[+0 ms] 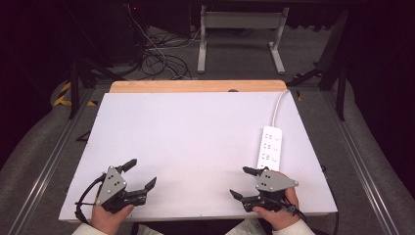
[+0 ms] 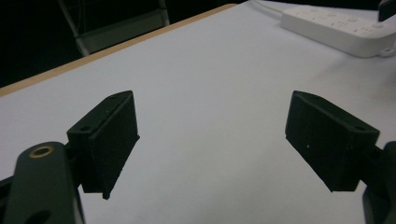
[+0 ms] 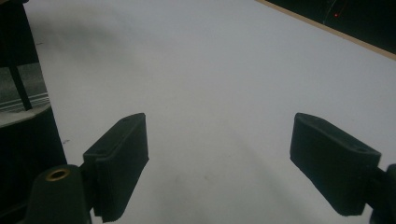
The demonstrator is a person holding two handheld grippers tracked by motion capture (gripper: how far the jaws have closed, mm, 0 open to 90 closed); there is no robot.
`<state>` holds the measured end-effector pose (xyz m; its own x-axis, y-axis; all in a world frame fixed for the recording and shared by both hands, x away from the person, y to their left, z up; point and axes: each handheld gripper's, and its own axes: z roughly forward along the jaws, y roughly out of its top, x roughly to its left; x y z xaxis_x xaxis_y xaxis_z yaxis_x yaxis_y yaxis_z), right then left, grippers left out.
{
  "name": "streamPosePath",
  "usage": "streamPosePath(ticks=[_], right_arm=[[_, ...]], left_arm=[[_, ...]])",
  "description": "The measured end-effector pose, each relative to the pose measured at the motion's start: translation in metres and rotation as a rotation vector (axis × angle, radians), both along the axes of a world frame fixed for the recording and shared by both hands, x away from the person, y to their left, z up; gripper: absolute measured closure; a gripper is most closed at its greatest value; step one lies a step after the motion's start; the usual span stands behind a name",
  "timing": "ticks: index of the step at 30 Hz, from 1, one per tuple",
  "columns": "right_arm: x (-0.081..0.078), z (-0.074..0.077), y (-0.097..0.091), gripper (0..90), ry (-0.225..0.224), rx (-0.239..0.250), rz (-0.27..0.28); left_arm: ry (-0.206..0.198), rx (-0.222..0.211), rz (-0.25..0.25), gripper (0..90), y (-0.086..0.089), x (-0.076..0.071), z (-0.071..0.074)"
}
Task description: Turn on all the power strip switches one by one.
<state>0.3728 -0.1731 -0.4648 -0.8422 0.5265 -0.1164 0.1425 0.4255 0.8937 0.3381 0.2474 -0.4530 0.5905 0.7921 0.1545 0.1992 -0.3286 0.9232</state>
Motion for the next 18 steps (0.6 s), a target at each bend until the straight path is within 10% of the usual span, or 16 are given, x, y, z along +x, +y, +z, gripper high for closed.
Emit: streamPosePath(ticks=[18], right_arm=[[0.0007, 0.0069, 0.0002, 34.4, 0.011, 0.009, 0.038]], left_arm=[[0.002, -0.008, -0.016, 17.5, 0.0017, -0.0033, 0.0026]])
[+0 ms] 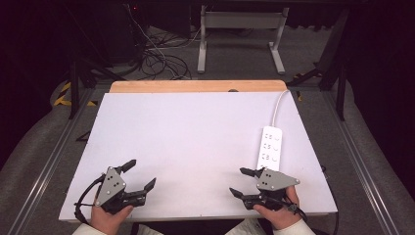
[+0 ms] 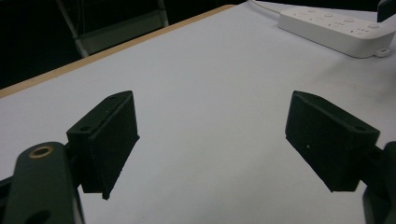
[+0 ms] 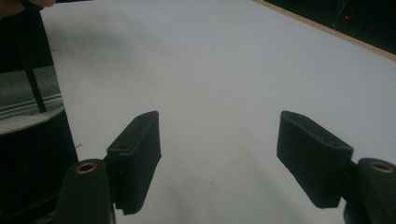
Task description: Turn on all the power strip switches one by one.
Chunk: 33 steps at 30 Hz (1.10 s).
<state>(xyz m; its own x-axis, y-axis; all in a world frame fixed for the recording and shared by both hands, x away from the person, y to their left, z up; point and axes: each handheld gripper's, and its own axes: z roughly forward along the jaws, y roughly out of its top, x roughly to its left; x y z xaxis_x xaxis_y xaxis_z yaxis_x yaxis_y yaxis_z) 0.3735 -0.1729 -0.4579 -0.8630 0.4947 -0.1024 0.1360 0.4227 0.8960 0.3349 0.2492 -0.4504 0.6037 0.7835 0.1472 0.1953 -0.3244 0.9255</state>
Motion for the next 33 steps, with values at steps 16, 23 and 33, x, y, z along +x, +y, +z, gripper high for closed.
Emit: streamPosePath(ticks=[16, 23, 33], right_arm=[[0.003, 0.017, -0.001, 39.1, -0.008, -0.006, 0.011], [0.009, 0.026, -0.004, 48.9, 0.042, -0.049, -0.008], [0.021, 0.047, -0.015, 51.9, 0.084, -0.038, -0.023]], left_arm=[[-0.012, 0.009, 0.015, 17.6, 0.0, -0.001, 0.0], [-0.008, 0.009, 0.012, 17.7, -0.001, -0.001, 0.0], [-0.01, 0.011, 0.013, 17.7, -0.001, -0.001, 0.0]])
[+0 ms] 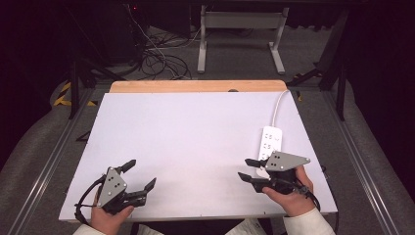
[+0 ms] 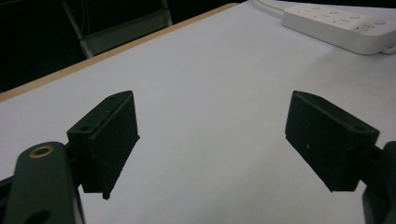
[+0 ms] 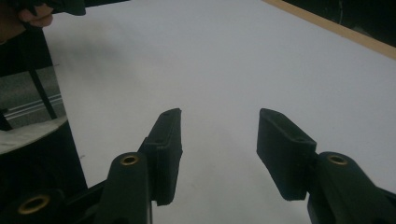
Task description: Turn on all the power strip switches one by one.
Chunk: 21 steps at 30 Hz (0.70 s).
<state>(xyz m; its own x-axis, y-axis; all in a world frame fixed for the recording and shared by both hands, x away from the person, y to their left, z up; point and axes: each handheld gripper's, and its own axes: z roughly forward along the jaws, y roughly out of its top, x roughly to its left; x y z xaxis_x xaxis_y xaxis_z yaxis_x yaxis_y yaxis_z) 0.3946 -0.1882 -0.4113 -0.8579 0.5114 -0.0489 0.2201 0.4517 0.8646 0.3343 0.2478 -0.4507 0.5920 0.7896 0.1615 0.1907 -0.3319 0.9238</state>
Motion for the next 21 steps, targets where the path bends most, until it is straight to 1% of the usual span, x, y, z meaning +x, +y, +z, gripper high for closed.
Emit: streamPosePath(ticks=[2, 3, 4, 7, 13, 14, 15, 17, 18, 19, 20, 21], right_arm=[[0.001, 0.002, -0.001, 52.4, 0.003, -0.001, -0.007], [0.002, 0.006, -0.004, 48.7, 0.034, -0.003, -0.05], [0.003, 0.007, -0.006, 49.5, 0.042, -0.003, -0.065], [0.005, 0.009, -0.008, 52.0, 0.042, 0.002, -0.067], [0.014, 0.015, -0.014, 56.0, 0.036, -0.024, -0.077], [0.017, 0.017, -0.018, 57.4, 0.024, -0.04, -0.087], [0.017, 0.017, -0.018, 57.4, 0.024, -0.04, -0.087], [0.019, 0.019, -0.021, 61.6, 0.012, -0.056, -0.1], [0.021, 0.019, -0.023, 64.6, 0.011, -0.056, -0.107], [0.024, 0.019, -0.027, 69.6, 0.017, -0.061, -0.118], [0.024, 0.019, -0.027, 69.6, 0.017, -0.061, -0.118], [0.028, 0.018, -0.031, 75.1, 0.019, -0.064, -0.133]], left_arm=[[0.0, 0.0, -0.001, 17.9, 0.0, 0.0, 0.0], [-0.001, 0.001, -0.001, 17.9, 0.0, 0.0, 0.0], [-0.001, 0.001, -0.002, 18.0, 0.0, 0.0, 0.0], [-0.002, 0.001, -0.002, 17.9, 0.0, 0.0, 0.0], [0.001, 0.003, -0.002, 17.9, 0.0, 0.0, 0.0], [0.004, -0.002, -0.003, 17.9, -0.001, 0.0, 0.0], [0.006, -0.004, -0.002, 17.9, -0.001, 0.0, 0.0], [0.009, -0.003, -0.003, 17.9, -0.001, 0.0, -0.001], [0.009, -0.003, -0.003, 18.0, -0.001, 0.0, -0.001], [0.009, -0.003, -0.002, 18.0, -0.001, 0.0, -0.001], [0.009, -0.003, -0.002, 18.0, -0.001, 0.0, -0.001], [0.008, -0.003, -0.002, 17.9, -0.001, 0.0, -0.001]])
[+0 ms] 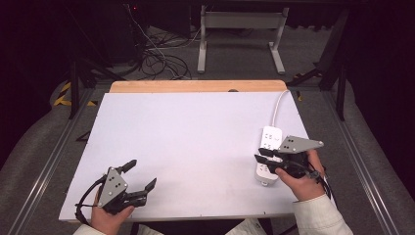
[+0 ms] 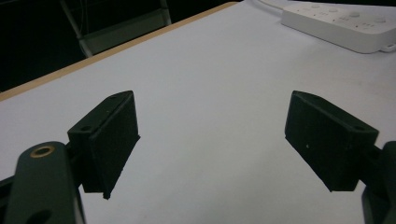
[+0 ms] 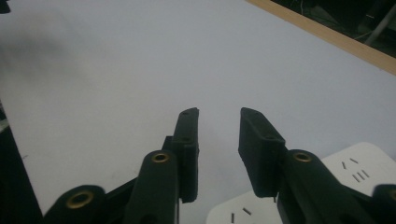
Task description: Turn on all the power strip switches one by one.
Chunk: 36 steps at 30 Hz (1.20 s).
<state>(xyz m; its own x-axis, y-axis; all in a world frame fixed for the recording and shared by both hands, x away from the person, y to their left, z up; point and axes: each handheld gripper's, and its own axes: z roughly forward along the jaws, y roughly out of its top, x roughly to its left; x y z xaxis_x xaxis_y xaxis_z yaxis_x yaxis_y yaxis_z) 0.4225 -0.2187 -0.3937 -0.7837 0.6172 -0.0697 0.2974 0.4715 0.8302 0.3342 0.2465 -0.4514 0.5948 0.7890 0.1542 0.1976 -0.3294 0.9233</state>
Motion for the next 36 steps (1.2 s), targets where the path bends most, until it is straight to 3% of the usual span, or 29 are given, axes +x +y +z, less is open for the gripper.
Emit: streamPosePath(ticks=[9, 17, 21, 27, 28, 29, 36], right_arm=[[0.01, -0.002, -0.013, 90.0, 0.023, -0.004, -0.043], [0.016, -0.003, -0.018, 90.0, 0.071, -0.044, -0.065], [0.019, -0.004, -0.021, 90.0, 0.114, -0.085, -0.095], [0.029, -0.011, -0.022, 90.0, 0.243, -0.184, -0.133], [0.029, -0.011, -0.022, 90.0, 0.243, -0.184, -0.133], [0.031, -0.014, -0.022, 90.0, 0.284, -0.199, -0.138], [0.034, -0.023, -0.022, 90.0, 0.356, -0.25, -0.15]], left_arm=[[0.001, -0.001, 0.0, 18.0, 0.0, 0.0, 0.0], [0.001, 0.002, 0.0, 17.9, -0.001, 0.001, 0.0], [-0.002, 0.01, 0.001, 17.9, 0.0, 0.001, 0.0], [-0.002, 0.011, 0.001, 17.9, 0.0, 0.002, 0.0], [-0.002, 0.011, 0.002, 17.9, 0.0, 0.001, 0.0], [-0.002, 0.011, 0.002, 18.0, 0.0, 0.001, 0.0], [0.006, 0.003, 0.001, 18.0, -0.001, 0.002, -0.001]])
